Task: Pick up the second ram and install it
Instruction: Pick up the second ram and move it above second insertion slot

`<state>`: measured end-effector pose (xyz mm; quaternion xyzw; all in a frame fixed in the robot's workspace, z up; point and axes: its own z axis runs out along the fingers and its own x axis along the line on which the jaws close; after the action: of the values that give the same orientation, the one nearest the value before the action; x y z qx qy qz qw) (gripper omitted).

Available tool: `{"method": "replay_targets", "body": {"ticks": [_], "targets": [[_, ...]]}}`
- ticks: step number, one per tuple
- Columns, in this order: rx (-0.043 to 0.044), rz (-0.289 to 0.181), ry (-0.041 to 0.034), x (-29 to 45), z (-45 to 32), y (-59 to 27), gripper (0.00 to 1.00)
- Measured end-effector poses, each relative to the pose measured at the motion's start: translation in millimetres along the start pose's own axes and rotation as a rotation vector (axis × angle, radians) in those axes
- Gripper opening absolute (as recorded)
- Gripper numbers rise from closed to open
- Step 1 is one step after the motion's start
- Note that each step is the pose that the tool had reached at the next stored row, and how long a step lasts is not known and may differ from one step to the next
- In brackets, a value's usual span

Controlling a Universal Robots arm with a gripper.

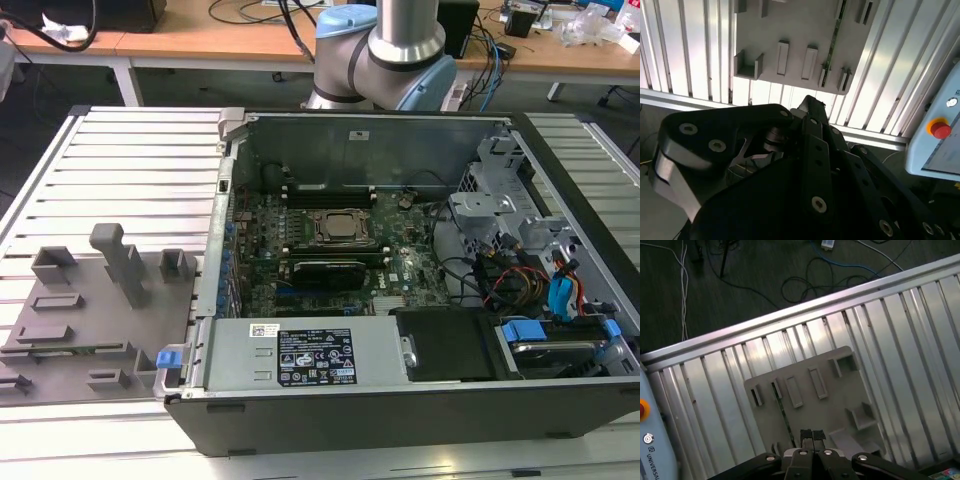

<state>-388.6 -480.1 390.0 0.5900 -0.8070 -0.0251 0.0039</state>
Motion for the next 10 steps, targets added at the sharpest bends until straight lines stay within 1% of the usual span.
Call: {"method": "replay_targets", "body": {"ticks": [5, 7, 9, 10], "targets": [[-0.0010, -0.048, 0.0021, 0.0, 0.1, 0.0, 0.11], [-0.0019, -0.080, 0.0036, 0.0, 0.0, 0.1, 0.11], [-0.0023, -0.098, 0.0044, 0.0, 0.0, 0.0, 0.11], [-0.0029, -0.123, 0.0055, 0.0, 0.0, 0.0, 0.11]]}}
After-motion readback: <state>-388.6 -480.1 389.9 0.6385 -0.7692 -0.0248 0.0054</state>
